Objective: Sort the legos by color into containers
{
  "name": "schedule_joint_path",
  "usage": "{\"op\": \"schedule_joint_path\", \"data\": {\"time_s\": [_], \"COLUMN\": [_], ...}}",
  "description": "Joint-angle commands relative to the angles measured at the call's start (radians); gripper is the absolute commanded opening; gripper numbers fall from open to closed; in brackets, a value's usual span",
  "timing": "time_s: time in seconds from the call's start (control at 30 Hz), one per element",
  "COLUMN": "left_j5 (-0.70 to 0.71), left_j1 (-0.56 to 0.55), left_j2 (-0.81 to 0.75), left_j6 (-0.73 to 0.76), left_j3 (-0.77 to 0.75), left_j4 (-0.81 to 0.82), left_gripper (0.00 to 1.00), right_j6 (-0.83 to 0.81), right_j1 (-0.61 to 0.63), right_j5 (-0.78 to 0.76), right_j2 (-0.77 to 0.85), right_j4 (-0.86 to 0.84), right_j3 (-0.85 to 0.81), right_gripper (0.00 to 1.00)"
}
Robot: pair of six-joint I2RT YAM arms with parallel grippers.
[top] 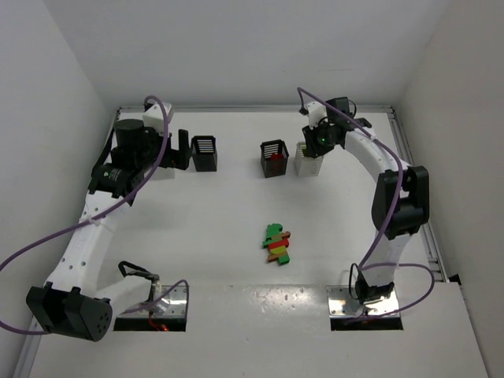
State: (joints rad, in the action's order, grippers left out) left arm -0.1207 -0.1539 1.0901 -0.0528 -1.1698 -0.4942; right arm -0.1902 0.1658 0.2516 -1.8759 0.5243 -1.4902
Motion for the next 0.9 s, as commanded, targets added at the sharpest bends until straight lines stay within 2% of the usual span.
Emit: {"op": "schedule_joint_path", "data": {"time_s": [0.0, 0.07, 0.1, 0.17, 0.3, 0.4, 0.53, 0.67, 0.77, 0.8, 0.87], "left_j5": [0.003, -0.02, -0.034, -0.046, -0.046, -0.046, -0.056, -0.056, -0.056, -0.04, -0.031], "left_j1": [-0.009, -0.009, -0.009, -0.009, -0.009, -0.009, -0.009, -0.009, -0.009, -0.009, -0.009], "left_j2": [-0.009, -0.009, -0.009, -0.009, 0.002, 0.002, 0.002, 0.011, 0.011, 0.011, 0.011], "left_j6": [0.001, 0.013, 0.022, 0.022, 0.022, 0.022, 0.013, 0.013, 0.013, 0.001, -0.008], "left_j3": [-0.016, -0.016, -0.016, -0.016, -0.016, -0.016, -0.016, -0.016, -0.016, -0.007, -0.007], "left_j4": [-0.003, -0.003, -0.003, -0.003, -0.003, -0.003, -0.003, -0.003, 0.006, 0.006, 0.006], "left_gripper": [1.0, 1.0, 1.0, 1.0, 1.0, 1.0, 1.0, 1.0, 1.0, 1.0, 1.0], "right_j6": [0.029, 0.029, 0.029, 0.04, 0.049, 0.061, 0.061, 0.087, 0.18, 0.217, 0.236], "right_j1": [-0.006, -0.006, -0.015, -0.015, -0.015, -0.015, -0.015, 0.004, 0.029, 0.049, 0.08], "right_j5": [-0.031, -0.043, -0.043, -0.043, -0.043, -0.043, -0.043, 0.09, 0.232, 0.259, 0.328], "right_j2": [-0.009, 0.003, 0.003, 0.012, 0.032, 0.041, 0.076, 0.142, 0.23, 0.289, 0.323], "right_j4": [0.036, 0.02, 0.01, -0.001, -0.01, -0.03, -0.04, 0.015, 0.048, 0.013, 0.013], "right_j3": [-0.064, -0.05, -0.05, -0.039, -0.039, -0.039, -0.039, -0.05, 0.059, 0.161, 0.249], "right_gripper": [0.08, 0.15, 0.24, 0.32, 0.34, 0.43, 0.44, 0.44, 0.45, 0.46, 0.47]}}
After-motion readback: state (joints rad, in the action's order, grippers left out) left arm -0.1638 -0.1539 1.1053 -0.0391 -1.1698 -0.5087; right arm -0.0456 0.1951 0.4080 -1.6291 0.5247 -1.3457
